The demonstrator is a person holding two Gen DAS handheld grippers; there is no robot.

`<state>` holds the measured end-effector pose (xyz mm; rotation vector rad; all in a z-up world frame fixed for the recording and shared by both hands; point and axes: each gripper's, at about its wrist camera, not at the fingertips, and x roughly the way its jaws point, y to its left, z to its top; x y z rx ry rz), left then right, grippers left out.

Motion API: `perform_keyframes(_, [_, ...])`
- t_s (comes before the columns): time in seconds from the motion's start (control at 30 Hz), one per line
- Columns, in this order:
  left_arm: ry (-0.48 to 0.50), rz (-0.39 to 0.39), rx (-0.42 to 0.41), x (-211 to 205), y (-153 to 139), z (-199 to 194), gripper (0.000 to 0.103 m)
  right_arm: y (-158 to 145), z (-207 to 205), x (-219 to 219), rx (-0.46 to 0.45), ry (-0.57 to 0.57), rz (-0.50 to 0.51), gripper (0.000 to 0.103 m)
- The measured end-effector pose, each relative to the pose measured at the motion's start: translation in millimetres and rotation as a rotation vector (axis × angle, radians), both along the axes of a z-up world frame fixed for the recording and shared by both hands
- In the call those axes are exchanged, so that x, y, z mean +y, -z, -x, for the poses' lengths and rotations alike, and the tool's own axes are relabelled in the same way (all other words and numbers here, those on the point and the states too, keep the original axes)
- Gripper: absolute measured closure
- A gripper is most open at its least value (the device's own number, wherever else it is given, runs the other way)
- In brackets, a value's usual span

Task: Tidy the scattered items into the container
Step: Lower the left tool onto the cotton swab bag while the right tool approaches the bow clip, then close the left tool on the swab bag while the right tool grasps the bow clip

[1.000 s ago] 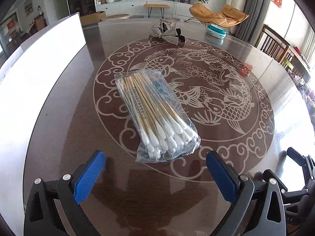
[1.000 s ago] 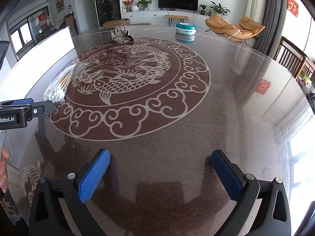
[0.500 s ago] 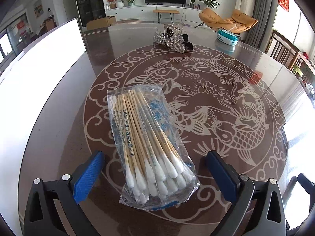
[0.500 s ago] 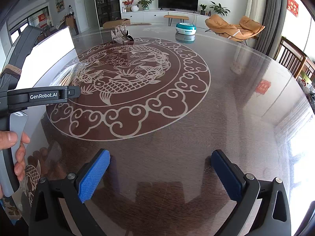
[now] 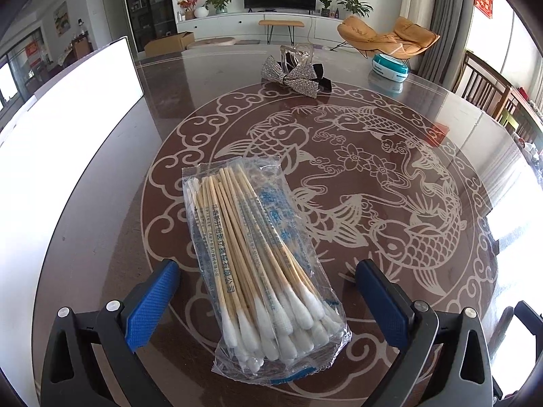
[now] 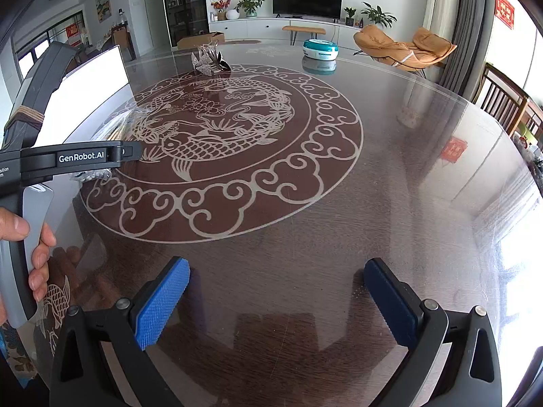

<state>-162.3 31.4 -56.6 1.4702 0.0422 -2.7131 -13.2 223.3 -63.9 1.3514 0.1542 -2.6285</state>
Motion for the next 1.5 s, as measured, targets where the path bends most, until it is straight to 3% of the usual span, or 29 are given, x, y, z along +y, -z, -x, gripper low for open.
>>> perform_keyframes(0.17, [0.062, -0.001, -0.019, -9.4, -0.5, 5.2, 0.000, -0.2, -0.2, 0.2, 0.000, 0.000, 0.000, 0.000])
perform_keyframes(0.5, [0.102, -0.003, 0.004, -66.6, -0.3, 14.0, 0.000, 0.1, -0.2, 0.1, 0.000, 0.000, 0.000, 0.000])
perform_keyframes(0.7, [0.164, -0.002, 0.002, -72.8, -0.5, 21.0, 0.000, 0.4, 11.6, -5.4, -0.001, -0.021, 0.000, 0.000])
perform_keyframes(1.0, [0.202, -0.001, 0.003, -78.6, -0.7, 22.9, 0.000, 3.6, 133.7, -73.2, -0.003, -0.219, -0.002, 0.000])
perform_keyframes(1.17, [0.157, -0.005, 0.010, -89.3, 0.0, 24.9, 0.000, 6.0, 212.1, -123.2, -0.002, -0.352, -0.002, 0.000])
perform_keyframes(1.37, [0.153, -0.005, 0.011, -91.1, -0.2, 24.1, 0.000, 8.4, 287.8, -168.5, -0.002, -0.356, -0.001, 0.000])
perform_keyframes(1.5, [0.150, -0.005, 0.009, -89.9, 0.9, 25.5, 0.000, 8.7, 309.1, -187.6, 0.003, -0.372, 0.004, 0.001])
